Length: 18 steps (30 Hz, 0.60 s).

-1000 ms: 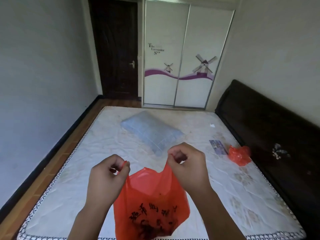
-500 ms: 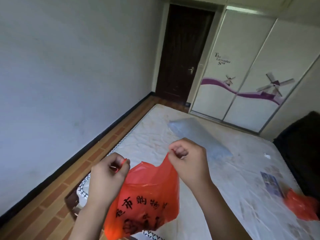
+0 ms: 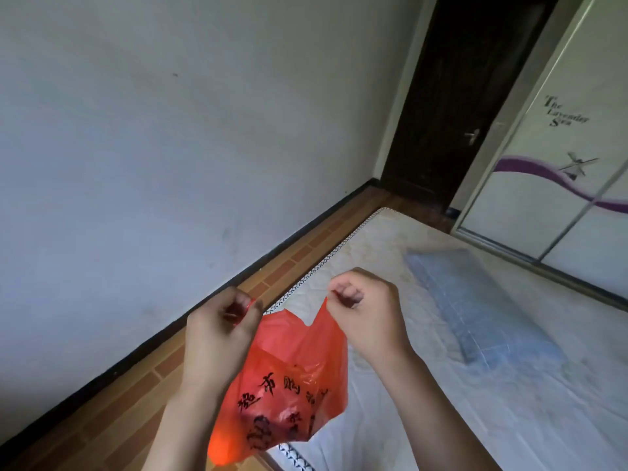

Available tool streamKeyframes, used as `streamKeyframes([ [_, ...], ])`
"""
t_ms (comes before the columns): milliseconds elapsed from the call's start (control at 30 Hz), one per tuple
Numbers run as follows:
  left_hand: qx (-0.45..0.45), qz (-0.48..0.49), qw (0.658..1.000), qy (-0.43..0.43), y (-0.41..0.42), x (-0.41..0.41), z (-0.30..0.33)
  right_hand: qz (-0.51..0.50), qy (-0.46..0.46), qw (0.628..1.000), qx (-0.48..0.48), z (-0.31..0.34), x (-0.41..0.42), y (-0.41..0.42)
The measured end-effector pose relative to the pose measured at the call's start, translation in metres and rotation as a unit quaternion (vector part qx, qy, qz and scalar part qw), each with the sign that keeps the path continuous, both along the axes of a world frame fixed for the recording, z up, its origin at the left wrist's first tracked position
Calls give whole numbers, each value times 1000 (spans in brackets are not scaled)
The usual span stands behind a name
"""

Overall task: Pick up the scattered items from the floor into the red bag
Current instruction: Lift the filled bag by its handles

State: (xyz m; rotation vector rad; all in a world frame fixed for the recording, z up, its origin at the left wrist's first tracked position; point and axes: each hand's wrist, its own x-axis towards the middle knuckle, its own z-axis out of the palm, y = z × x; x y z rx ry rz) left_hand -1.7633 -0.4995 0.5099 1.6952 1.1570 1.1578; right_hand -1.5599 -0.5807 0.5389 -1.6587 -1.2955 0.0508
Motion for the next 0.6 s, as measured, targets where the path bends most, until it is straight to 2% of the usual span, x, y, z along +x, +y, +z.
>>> streamKeyframes([
  [400,-28,69,996,56,64,5,-5,77,32,997,-10,-27,15,106],
  [600,-34,122,988,87,84,-27,-14,133,45,990,-22,-41,-12,155],
])
